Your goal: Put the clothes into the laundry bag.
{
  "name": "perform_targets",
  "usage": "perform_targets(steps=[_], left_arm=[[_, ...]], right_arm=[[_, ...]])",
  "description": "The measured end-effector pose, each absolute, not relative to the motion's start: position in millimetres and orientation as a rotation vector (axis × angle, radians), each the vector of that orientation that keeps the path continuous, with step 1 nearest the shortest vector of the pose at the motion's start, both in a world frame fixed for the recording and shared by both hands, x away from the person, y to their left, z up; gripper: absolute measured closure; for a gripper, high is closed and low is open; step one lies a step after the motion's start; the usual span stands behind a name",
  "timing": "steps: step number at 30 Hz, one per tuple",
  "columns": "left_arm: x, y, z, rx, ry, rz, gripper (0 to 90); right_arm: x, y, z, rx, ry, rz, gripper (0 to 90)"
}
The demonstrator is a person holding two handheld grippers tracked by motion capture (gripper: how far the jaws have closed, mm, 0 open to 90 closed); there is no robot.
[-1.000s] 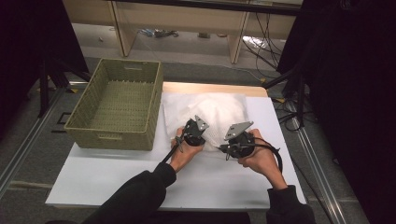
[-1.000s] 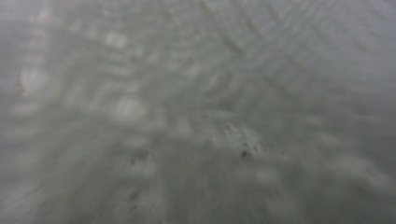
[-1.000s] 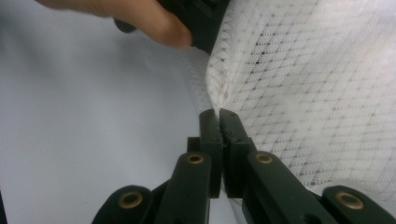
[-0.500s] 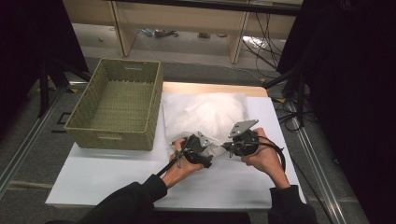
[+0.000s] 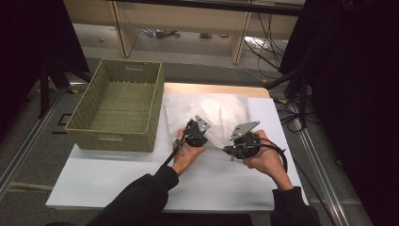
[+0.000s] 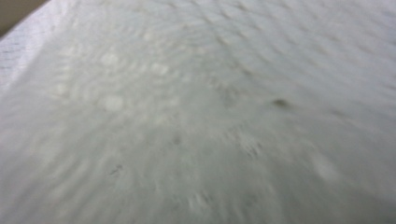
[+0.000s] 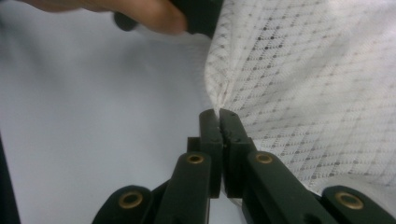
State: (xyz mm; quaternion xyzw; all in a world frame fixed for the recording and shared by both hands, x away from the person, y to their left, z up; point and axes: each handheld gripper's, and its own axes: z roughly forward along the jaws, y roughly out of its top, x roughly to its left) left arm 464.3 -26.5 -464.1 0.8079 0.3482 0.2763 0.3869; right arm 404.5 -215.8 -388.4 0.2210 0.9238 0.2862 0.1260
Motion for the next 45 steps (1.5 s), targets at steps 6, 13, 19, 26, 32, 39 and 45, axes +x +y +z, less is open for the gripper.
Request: perform_targets(steps=[6,13,19,26,32,39,45], left_arm=[[466.3,-29.0,-479.6,2.064,0.931,0.591,67.8],[433.1,-10.6,-462.0,2.078,0.919,0.434,36.6],[407.1,19.4,-449.6,2.083,0.894,0.448,30.6],[388.8,81.3,-454.8,2.116,1.012,0.480,29.2],[402.8,73.6,-474.5,2.147,1.024,0.406,28.2],[426.1,61.4,-491.2,2.188,0.943,0.451,57.7],[421.1,68.5,-481.2,2.212,0.888,0.460,84.7]], right_arm=[[407.6,-214.1,-395.2,0.611,2.710,0.814,90.0],[410.0,-216.8,-398.1,0.636,2.719,0.806,90.0],[410.2,-215.8,-399.7,0.639,2.713,0.798,89.9],[411.1,-216.0,-399.7,0.653,2.698,0.792,89.9],[411.2,-215.1,-398.6,0.660,2.689,0.799,89.6],[412.9,-219.4,-394.7,0.666,2.628,0.828,89.6],[412.9,-227.5,-381.5,0.666,2.537,0.892,89.4]])
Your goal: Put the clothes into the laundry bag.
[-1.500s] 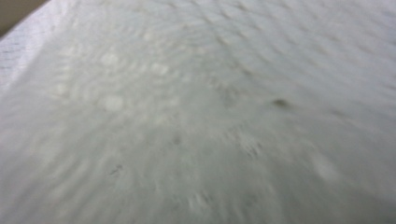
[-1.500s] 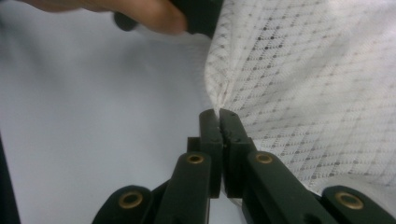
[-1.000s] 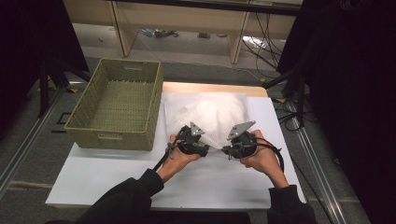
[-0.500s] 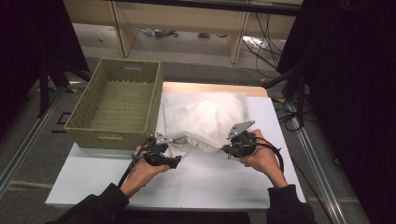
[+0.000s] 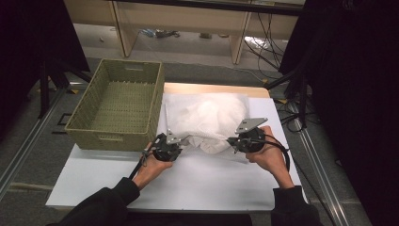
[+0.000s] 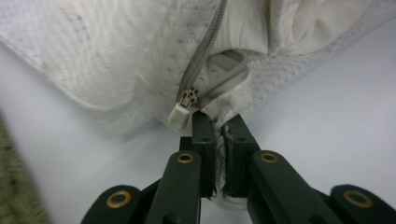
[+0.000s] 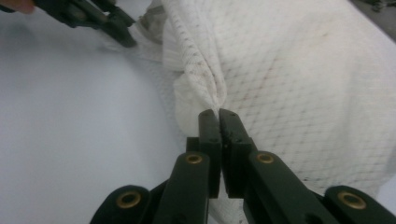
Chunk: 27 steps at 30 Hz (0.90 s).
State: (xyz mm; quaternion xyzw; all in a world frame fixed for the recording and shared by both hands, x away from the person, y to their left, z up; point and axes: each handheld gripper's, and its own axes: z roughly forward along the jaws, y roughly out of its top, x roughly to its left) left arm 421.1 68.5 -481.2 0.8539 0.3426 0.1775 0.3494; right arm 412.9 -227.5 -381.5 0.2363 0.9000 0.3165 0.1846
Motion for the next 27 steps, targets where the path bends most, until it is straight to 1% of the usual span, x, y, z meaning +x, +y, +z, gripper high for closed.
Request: perform_targets(steps=[1,2,3,4,5,6,7,8,9,11,12,13,14,16,17,19,21,22,24,27], left_arm=[[416.2,76.4,-472.3,2.215,0.853,0.478,85.2],[411.8,78.8,-468.5,2.199,0.859,0.467,85.4],[408.6,81.4,-464.8,2.204,0.837,0.482,85.7],[405.6,83.8,-462.3,2.207,0.825,0.481,85.9],[402.4,84.4,-461.7,2.167,0.850,0.472,86.0],[402.4,84.4,-461.7,2.167,0.850,0.472,86.0],[401.0,91.0,-459.2,2.173,0.845,0.461,86.0],[401.0,91.0,-459.2,2.173,0.845,0.461,86.1],[401.3,93.8,-458.6,2.174,0.847,0.449,86.2],[398.6,94.5,-460.7,2.180,0.853,0.438,86.5],[398.6,94.5,-460.7,2.180,0.853,0.438,86.8],[394.6,93.7,-461.7,2.185,0.839,0.422,86.9],[394.6,93.7,-461.7,2.185,0.839,0.422,87.0],[387.4,94.2,-459.5,2.196,0.820,0.423,87.1],[385.4,94.8,-458.6,2.193,0.815,0.415,87.2],[380.7,94.1,-457.4,2.181,0.813,0.407,87.2],[377.0,94.6,-456.1,2.190,0.789,0.402,87.4],[377.0,94.6,-456.1,2.190,0.789,0.402,87.5],[374.5,96.0,-456.5,2.210,0.765,0.409,87.6],[371.2,96.9,-457.8,2.192,0.792,0.387,87.6]], right_arm=[[412.8,-228.9,-381.2,0.665,2.538,0.893,89.2],[412.6,-229.5,-381.4,0.665,2.531,0.896,88.8],[412.1,-230.3,-381.2,0.686,2.514,0.893,87.4],[412.4,-231.0,-381.3,0.691,2.505,0.880,84.8],[412.0,-231.1,-381.3,0.707,2.496,0.885,78.3],[412.0,-231.1,-381.3,0.707,2.496,0.885,78.3],[407.8,-230.9,-380.3,0.711,2.493,0.866,57.3],[407.8,-230.9,-380.3,0.711,2.493,0.866,57.3],[393.5,-234.4,-375.9,0.738,2.483,0.860,54.1],[380.1,-242.7,-372.2,0.746,2.510,0.851,52.9],[380.1,-242.7,-372.2,0.746,2.510,0.851,52.9],[367.2,-256.0,-375.7,0.808,2.483,0.832,50.6],[363.3,-264.6,-378.7,0.842,2.484,0.812,49.4],[363.9,-282.1,-390.8,0.851,2.500,0.803,47.9],[360.9,-286.6,-397.6,0.954,2.481,0.784,47.5],[363.5,-290.0,-411.4,1.045,2.484,0.795,46.0],[374.6,-290.0,-424.8,1.005,2.470,0.835,46.2],[374.6,-290.0,-424.8,1.005,2.470,0.835,46.2],[386.7,-286.9,-436.0,0.999,2.446,0.868,46.5],[404.8,-280.7,-447.0,1.043,2.427,0.867,45.6]])
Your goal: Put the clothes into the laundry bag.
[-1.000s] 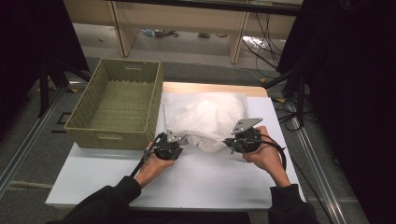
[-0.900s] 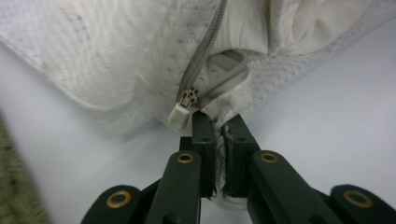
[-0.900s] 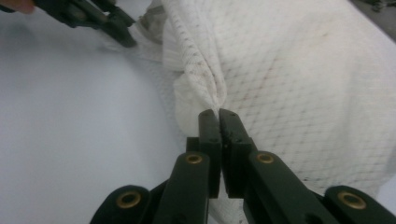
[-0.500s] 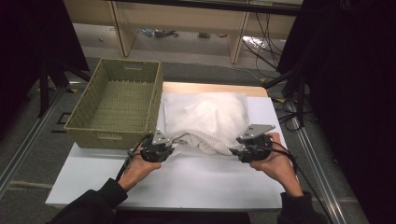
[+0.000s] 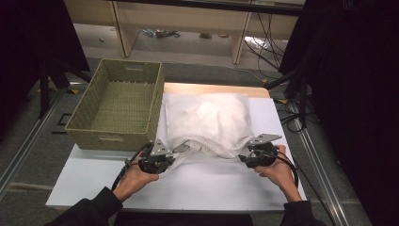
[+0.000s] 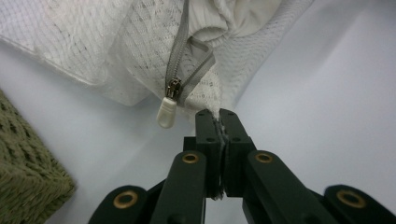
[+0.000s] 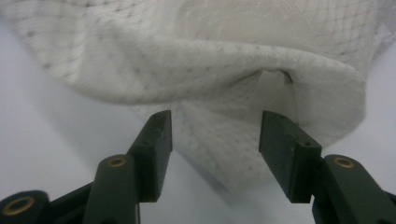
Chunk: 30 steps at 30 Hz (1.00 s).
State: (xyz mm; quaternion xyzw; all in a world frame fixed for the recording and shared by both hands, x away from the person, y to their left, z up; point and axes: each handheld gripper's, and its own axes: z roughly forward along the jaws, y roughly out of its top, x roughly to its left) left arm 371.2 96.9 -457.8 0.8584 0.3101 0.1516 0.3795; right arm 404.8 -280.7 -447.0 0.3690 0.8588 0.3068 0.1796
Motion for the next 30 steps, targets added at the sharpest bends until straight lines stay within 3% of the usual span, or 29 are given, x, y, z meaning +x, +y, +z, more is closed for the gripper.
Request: perform_targets(steps=[5,7,9,10,12,13,20,30], left_arm=[[371.8,99.2,-456.1,2.200,0.767,0.395,87.7],[371.7,99.2,-457.0,2.201,0.765,0.393,87.7],[370.7,99.3,-458.2,2.200,0.784,0.382,87.7],[371.0,99.2,-458.5,2.199,0.786,0.382,87.7],[371.2,99.4,-458.3,2.196,0.786,0.381,87.8],[371.1,99.7,-458.4,2.195,0.785,0.383,87.7],[365.0,105.2,-455.0,2.171,0.811,0.354,88.0],[344.1,123.9,-451.8,2.188,0.799,0.346,88.1]], right_arm=[[425.8,-265.1,-463.0,1.028,2.482,0.821,42.8],[434.4,-261.1,-471.2,1.050,2.485,0.811,46.5],[441.2,-259.9,-477.1,1.037,2.505,0.805,58.1],[444.0,-261.8,-476.2,1.046,2.511,0.827,71.6],[445.0,-265.7,-472.9,1.048,2.520,0.781,84.3],[444.5,-269.1,-470.8,1.046,2.522,0.770,86.3],[409.9,-290.8,-433.9,0.959,2.507,0.731,88.3],[340.8,-316.0,-418.4,0.961,2.511,0.712,88.6]])
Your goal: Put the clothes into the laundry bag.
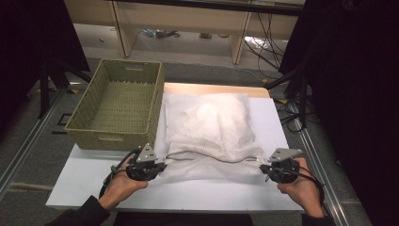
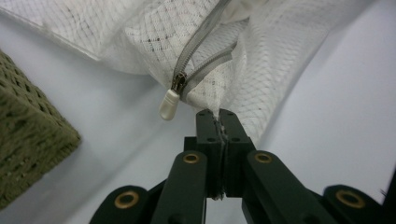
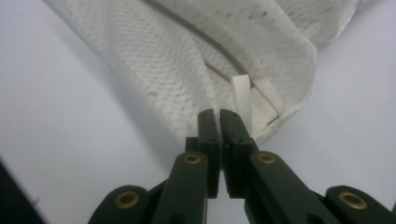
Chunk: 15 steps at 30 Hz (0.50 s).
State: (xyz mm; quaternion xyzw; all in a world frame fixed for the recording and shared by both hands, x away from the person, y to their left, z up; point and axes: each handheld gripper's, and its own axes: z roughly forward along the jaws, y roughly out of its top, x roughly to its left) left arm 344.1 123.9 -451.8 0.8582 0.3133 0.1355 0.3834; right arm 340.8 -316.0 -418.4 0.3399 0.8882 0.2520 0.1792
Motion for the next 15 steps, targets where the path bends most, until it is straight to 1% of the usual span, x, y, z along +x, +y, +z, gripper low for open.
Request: perform_targets(steps=[1,3,5,6,8,12,14,15], left_arm=[[340.5,123.9,-453.3,2.183,0.797,0.330,88.1],[336.7,124.7,-454.1,2.199,0.793,0.338,88.0],[331.0,124.5,-456.6,2.224,0.779,0.316,87.6],[326.7,123.2,-461.1,2.234,0.784,0.280,87.4],[321.4,119.8,-466.4,2.266,0.772,0.252,87.2],[317.9,117.1,-470.1,2.305,0.742,0.238,86.5],[314.2,119.4,-471.0,2.281,0.789,0.203,83.7],[314.4,120.7,-471.6,2.283,0.798,0.187,79.8]], right_arm=[[335.1,-318.4,-418.8,0.973,2.515,0.702,88.7],[331.3,-322.0,-419.9,0.981,2.532,0.687,88.7],[321.7,-332.0,-430.3,0.932,2.570,0.687,88.6],[317.3,-333.2,-433.8,0.982,2.578,0.677,88.6],[317.1,-338.1,-439.0,0.968,2.592,0.667,88.6],[318.2,-340.5,-446.5,1.001,2.634,0.609,88.2],[318.8,-340.9,-447.2,0.997,2.635,0.610,85.9],[317.0,-339.9,-445.4,1.048,2.612,0.616,82.0]])
